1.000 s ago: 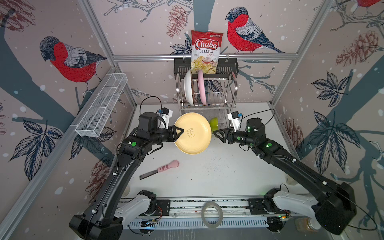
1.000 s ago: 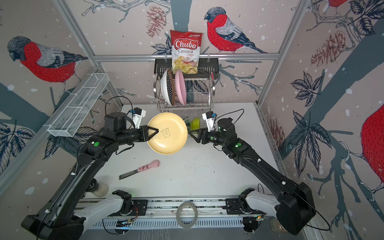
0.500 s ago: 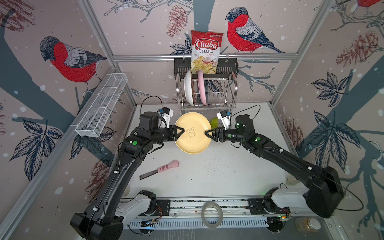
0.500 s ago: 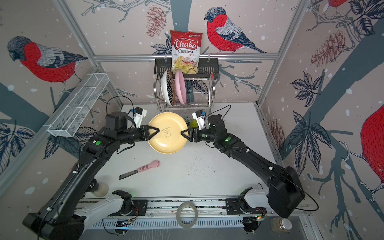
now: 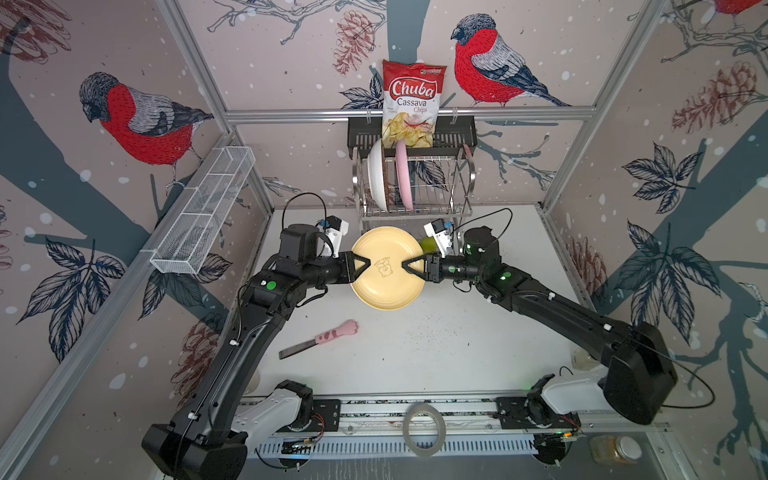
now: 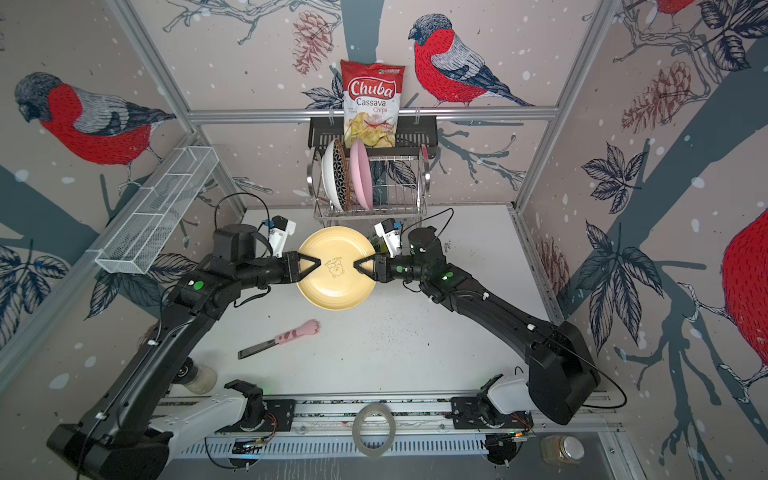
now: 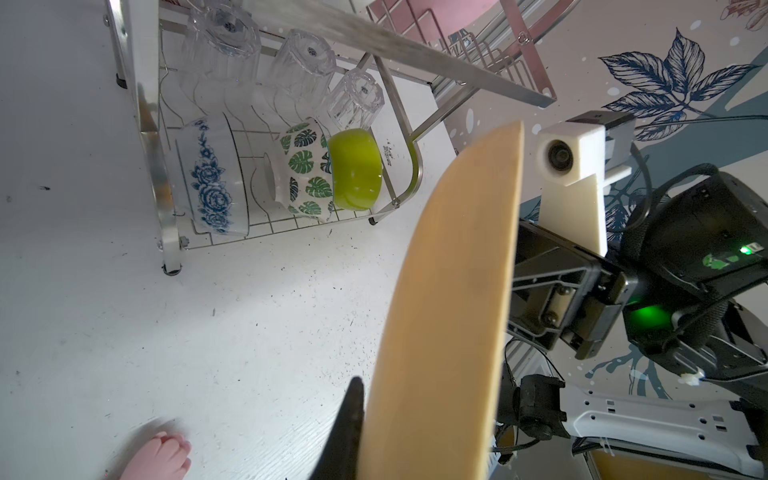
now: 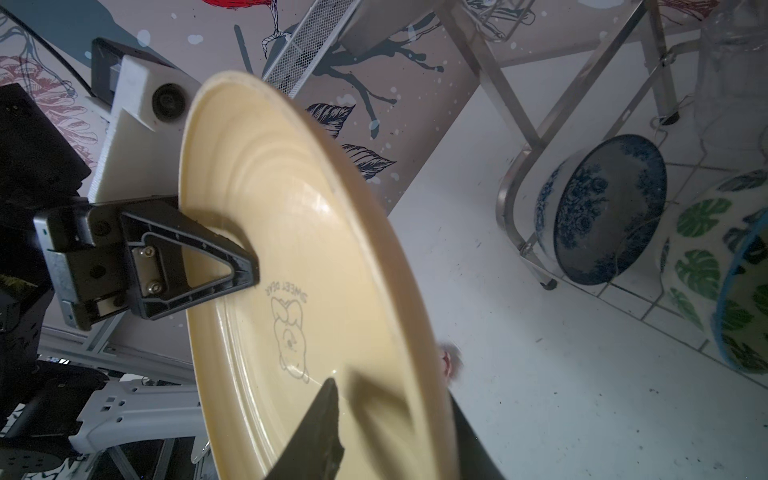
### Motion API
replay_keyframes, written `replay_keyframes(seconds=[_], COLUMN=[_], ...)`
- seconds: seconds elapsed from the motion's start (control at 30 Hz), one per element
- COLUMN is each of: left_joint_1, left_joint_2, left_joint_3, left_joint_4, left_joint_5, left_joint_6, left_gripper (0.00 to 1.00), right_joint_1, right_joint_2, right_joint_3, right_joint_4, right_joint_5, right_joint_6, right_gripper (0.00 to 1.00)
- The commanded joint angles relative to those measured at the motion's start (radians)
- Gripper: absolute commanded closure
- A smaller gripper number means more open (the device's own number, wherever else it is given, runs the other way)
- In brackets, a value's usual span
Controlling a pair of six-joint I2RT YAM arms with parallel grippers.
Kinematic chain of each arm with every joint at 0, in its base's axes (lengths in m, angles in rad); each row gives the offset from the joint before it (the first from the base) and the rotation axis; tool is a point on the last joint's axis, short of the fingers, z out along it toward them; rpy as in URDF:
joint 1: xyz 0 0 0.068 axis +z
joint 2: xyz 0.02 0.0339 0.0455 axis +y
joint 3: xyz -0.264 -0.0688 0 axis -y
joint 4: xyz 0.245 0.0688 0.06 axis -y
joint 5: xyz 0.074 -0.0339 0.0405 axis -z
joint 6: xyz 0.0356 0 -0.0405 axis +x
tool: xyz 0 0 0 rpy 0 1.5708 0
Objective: Unload the mixed dishes from the dish rack
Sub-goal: 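Grasp the yellow plate's rim with the left gripper while the right holds it, then open the left gripper while the right lowers the yellow plate toward the table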
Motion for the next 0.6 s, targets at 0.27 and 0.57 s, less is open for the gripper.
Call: replay_keyframes(seconds=[0.27, 0.57], left_joint_1=[0.005, 0.009], left_joint_2=[0.011, -0.049], left_joint_3=[-0.011, 0.021], left_joint_4=[0.090, 0.071], left_joint_5=[0.030, -0.147], left_joint_6=[-0.013, -0.005], left_gripper=[0.93, 0.31], right_joint_1=[0.014, 0.020], right_joint_2=[-0.021, -0.070], right_joint_3=[-0.008, -0.067], right_joint_4=[0.042, -0.062], right_joint_5=[-0.027, 0.022], right_joint_6=[0.008, 0.017], right_gripper=[0.97, 1.00])
